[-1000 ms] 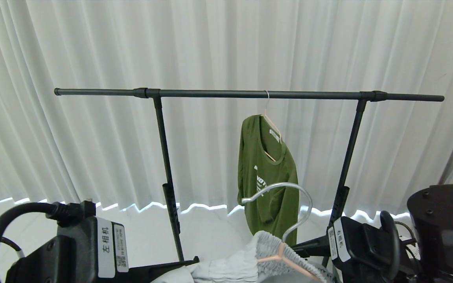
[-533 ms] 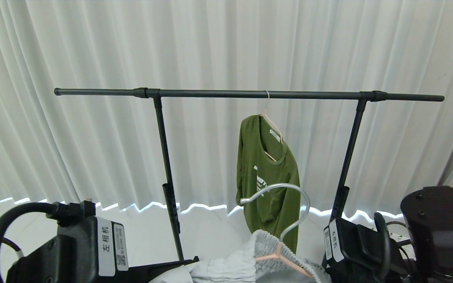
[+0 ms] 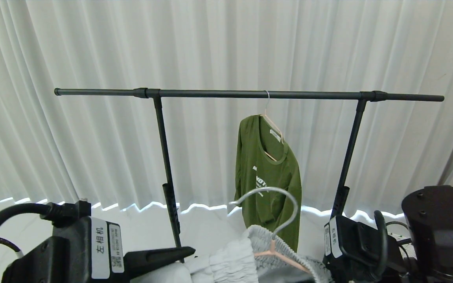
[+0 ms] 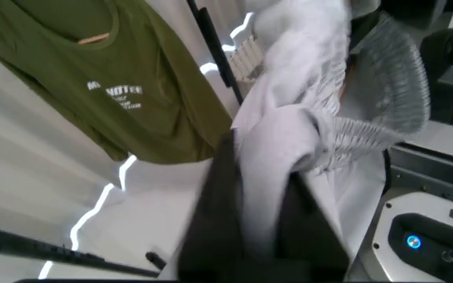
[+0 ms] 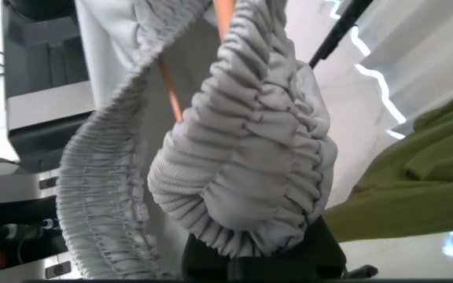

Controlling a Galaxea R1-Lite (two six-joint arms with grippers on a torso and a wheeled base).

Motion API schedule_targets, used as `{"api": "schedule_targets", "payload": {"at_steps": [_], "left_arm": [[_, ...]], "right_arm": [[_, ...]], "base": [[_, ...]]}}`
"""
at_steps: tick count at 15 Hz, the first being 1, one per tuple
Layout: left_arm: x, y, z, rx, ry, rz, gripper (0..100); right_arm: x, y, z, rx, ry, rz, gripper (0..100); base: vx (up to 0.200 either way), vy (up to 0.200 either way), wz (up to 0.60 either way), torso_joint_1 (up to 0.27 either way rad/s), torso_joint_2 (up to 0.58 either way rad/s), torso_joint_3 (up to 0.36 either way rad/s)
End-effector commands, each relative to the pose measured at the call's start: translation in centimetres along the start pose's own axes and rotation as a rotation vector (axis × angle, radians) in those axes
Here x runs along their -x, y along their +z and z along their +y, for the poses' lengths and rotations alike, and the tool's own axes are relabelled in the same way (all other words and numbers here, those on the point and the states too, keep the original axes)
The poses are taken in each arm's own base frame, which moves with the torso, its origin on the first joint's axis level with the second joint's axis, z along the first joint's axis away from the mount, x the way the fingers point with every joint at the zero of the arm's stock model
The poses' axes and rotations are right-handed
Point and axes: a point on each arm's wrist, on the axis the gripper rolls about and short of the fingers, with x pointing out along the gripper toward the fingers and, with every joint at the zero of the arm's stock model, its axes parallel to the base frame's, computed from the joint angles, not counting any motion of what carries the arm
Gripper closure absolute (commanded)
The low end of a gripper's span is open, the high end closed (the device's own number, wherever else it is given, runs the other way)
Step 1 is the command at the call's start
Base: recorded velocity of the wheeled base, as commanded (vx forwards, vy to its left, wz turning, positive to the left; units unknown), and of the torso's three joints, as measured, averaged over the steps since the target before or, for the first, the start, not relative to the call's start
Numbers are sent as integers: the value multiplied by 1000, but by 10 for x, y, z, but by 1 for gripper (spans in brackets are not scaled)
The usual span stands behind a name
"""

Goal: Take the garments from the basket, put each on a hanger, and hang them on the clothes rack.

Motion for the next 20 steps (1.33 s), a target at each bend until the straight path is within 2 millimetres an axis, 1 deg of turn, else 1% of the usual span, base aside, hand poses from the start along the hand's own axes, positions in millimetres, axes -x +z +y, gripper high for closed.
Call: {"api": "schedule_targets", "payload": {"at_steps": [1, 5, 8, 10, 11, 14, 17, 18, 20], "left_arm": [[0, -2, 0, 0, 3, 12, 0], [11, -9, -2, 0, 10, -1, 0], [20, -22, -6, 3, 13, 8, 0], [25, -33, -6, 13, 31, 27, 0], [24, -34, -6, 30, 34, 29, 0], [15, -32, -5, 154, 30, 58, 0], [-10, -20, 1, 332, 38, 103, 0], [-19, -18, 3, 386, 70, 125, 0], [-32, -19, 5, 426, 143, 165, 0]], "right_arm": [[3, 2, -3, -1, -25, -13, 100], [13, 4, -14, -20, -110, -35, 100], [19, 4, -23, -36, -152, -46, 100], [20, 10, -26, -38, -166, -63, 100], [19, 14, -28, -39, -167, -74, 100], [10, 24, -33, -76, -167, -90, 100], [-10, 39, -43, -115, -186, -142, 100], [-16, 43, -43, -126, -198, -153, 100], [-23, 50, -41, -149, -204, -168, 100]], "base": [[0, 0, 0, 0, 0, 0], [0, 0, 0, 0, 0, 0], [0, 0, 0, 0, 0, 0], [0, 0, 0, 0, 0, 0], [0, 0, 0, 0, 0, 0], [0, 0, 0, 0, 0, 0], [0, 0, 0, 0, 0, 0], [0, 0, 0, 0, 0, 0], [0, 0, 0, 0, 0, 0]]}}
